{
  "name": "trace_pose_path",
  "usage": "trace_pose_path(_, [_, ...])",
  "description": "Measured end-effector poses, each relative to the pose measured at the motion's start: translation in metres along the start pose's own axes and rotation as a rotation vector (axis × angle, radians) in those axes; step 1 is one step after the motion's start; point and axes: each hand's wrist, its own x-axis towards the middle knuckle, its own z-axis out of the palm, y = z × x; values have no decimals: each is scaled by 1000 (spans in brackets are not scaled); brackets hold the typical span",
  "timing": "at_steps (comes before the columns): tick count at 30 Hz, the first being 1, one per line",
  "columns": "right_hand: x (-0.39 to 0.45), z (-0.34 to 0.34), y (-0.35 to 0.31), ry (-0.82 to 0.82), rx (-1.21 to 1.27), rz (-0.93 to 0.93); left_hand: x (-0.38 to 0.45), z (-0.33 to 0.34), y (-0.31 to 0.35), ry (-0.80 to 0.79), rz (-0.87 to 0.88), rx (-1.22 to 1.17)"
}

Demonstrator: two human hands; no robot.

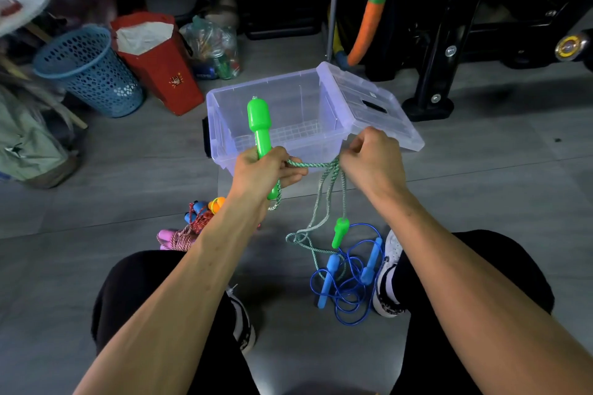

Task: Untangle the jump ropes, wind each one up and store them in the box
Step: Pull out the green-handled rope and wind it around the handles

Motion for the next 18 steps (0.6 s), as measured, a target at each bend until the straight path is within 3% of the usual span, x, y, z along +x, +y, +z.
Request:
trace_pose_path(3, [-5, 5, 1, 175, -49, -166, 4, 5, -3, 59, -65, -57])
trace_pose_path(7, [-5, 12, 5, 252, -4, -284, 9, 6, -3, 148, -98, -145])
trace_pose_path(9, [0, 11, 4, 107, 280, -252, 15, 1, -1, 208, -99, -177])
trace_pose_path(12, [1, -1, -3, -271, 648, -103, 24, -9, 3, 293, -103, -230])
trace_pose_path(16, [-6, -21, 0, -583, 498, -218, 27, -19, 9, 303, -91, -283])
trace_pose_path(18, [-10, -25, 4, -627, 300, -213, 24, -19, 10, 267, -68, -293])
